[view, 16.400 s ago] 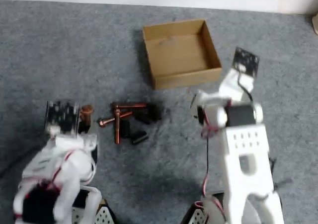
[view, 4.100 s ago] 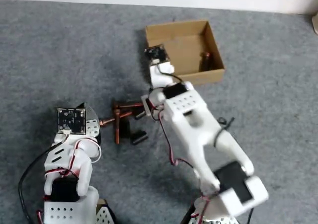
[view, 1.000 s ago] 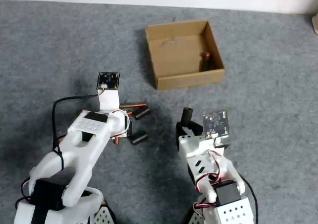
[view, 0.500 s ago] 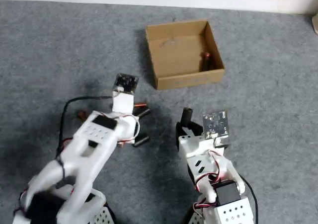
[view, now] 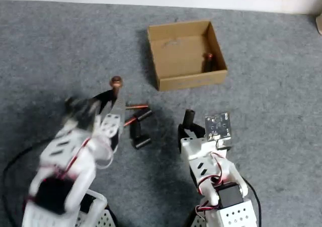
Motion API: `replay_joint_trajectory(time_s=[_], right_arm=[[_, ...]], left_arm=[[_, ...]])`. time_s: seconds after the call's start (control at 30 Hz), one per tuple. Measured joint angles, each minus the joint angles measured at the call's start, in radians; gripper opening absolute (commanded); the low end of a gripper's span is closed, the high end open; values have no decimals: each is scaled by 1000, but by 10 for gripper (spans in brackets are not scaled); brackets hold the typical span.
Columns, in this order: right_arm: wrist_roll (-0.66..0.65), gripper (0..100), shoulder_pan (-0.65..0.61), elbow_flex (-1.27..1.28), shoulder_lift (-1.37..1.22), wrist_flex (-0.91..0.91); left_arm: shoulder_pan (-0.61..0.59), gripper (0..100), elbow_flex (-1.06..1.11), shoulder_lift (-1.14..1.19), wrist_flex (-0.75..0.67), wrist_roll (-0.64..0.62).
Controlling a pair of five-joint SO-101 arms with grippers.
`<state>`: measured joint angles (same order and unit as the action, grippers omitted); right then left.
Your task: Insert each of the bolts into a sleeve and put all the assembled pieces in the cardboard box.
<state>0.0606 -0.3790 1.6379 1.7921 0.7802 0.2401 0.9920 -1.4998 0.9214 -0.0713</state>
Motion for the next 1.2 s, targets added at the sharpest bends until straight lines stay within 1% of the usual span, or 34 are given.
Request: replay_joint_trajectory(time_s=[0.07, 0.13, 0.23, 0.3, 0.37, 0.5, 0.57, 0.7, 0.77, 1.07, 1.13, 1.2], right_arm=[[0, 4, -46, 0, 0, 0], [0, 4, -83, 0, 0, 0], [0, 4, -160, 0, 0, -29], [0, 4, -196, 0, 0, -84], [0, 4, -232, 0, 0, -124], [0, 4, -261, 0, 0, -146], [0, 4, -265, 0, 0, -146], [0, 4, -269, 0, 0, -146], [0, 4, -269, 0, 0, -146], [0, 4, -269, 0, 0, -146], [-49, 4, -269, 0, 0, -144], [-147, 4, -292, 0, 0, -127]], left_arm=[[0, 5, 0, -83, 0, 0], [0, 5, 0, -114, 0, -6], [0, 5, 0, -117, -5, -97], [2, 5, 2, -120, -48, -157], [14, 5, 31, -132, -127, -190], [107, 5, 143, -124, -278, -170], [161, 6, 206, -129, -316, -138], [278, 6, 288, -129, -391, -123], [313, 6, 313, -129, -445, -118], [328, 6, 531, -127, -681, -118], [327, 6, 537, -129, -710, -118], [318, 6, 537, -129, -718, -118]])
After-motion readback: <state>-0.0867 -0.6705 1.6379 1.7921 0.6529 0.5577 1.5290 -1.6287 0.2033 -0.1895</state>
